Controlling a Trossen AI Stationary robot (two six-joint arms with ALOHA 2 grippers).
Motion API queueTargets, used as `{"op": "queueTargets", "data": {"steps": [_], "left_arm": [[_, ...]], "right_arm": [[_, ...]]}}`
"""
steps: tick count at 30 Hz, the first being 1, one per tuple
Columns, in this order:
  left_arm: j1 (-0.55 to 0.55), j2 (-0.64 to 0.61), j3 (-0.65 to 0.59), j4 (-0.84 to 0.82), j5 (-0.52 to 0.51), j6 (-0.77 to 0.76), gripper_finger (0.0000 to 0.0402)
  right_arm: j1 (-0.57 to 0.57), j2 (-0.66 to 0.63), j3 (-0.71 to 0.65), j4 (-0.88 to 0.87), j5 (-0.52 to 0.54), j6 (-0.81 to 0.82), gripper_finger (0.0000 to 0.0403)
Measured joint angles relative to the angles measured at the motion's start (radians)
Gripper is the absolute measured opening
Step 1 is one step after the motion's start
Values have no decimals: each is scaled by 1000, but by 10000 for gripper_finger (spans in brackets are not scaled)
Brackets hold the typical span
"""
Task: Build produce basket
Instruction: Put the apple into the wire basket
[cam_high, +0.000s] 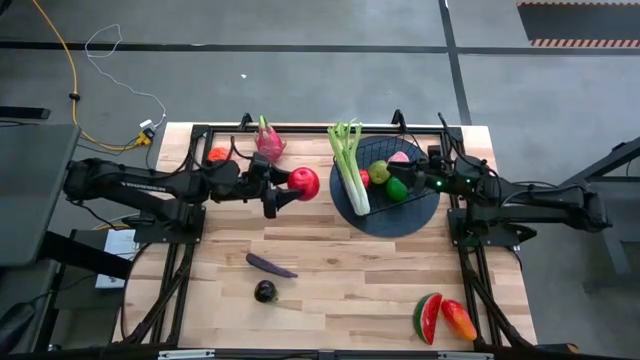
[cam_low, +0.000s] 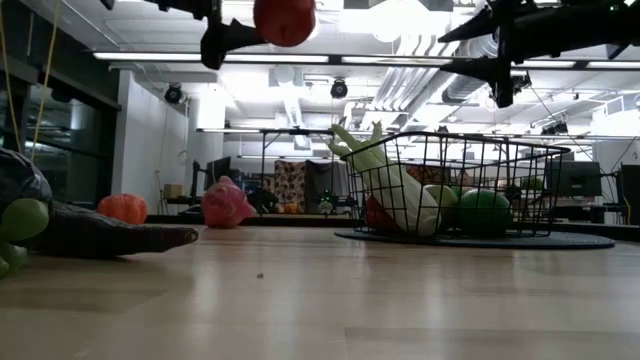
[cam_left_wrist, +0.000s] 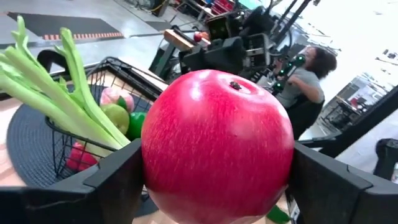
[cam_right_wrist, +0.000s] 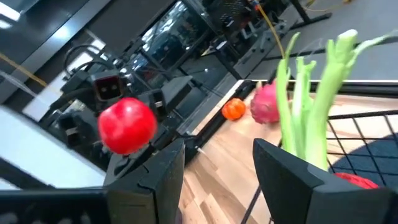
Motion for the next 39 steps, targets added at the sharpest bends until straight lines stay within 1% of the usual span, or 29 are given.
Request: {"op": "queueTargets", "data": {"steps": [4, 8, 13, 16, 21, 25, 29, 33, 36, 39], "left_arm": [[55, 54, 0, 86, 62, -27, 324], [106, 149, 8, 201, 139, -26, 324], [131, 305, 123, 212, 212, -21, 324], [121, 406, 225, 203, 203, 27, 324], [107, 610, 411, 152, 109, 111, 324], [110, 770, 563, 146, 88, 156, 324], [110, 903, 683, 137, 84, 211, 324], [109, 980, 739, 137, 82, 176, 324], [110, 1009, 740, 132, 89, 133, 324], [110, 1018, 740, 114, 100, 158, 325]], "right_arm": [[0, 13, 0, 40, -4, 12, 181], [-1, 18, 0, 110, -4, 19, 181], [-1, 18, 0, 280, 13, -60, 181], [-2, 17, 0, 376, 62, -129, 181], [-2, 17, 0, 490, 118, -210, 181], [-2, 16, 0, 523, 120, -211, 181], [-2, 17, 0, 521, 116, -211, 181], [-2, 17, 0, 521, 96, -202, 181], [-2, 17, 0, 520, 73, -203, 181], [-2, 17, 0, 519, 73, -203, 181]]}}
